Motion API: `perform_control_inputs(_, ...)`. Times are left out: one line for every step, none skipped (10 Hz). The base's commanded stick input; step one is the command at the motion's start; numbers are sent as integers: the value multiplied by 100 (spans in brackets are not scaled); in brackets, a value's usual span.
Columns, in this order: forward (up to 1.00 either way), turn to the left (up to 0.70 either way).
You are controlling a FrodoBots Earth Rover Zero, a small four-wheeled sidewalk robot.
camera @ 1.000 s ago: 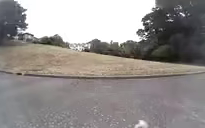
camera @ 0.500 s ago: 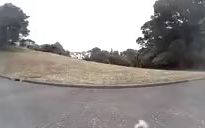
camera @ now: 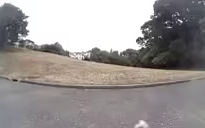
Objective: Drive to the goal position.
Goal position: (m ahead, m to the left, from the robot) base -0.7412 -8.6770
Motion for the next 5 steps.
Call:
perform_control_inputs(16,-63)
perform_control_inputs(16,-49)
perform_control_inputs(16,-20)
perform_control_inputs(16,66)
perform_control_inputs(17,70)
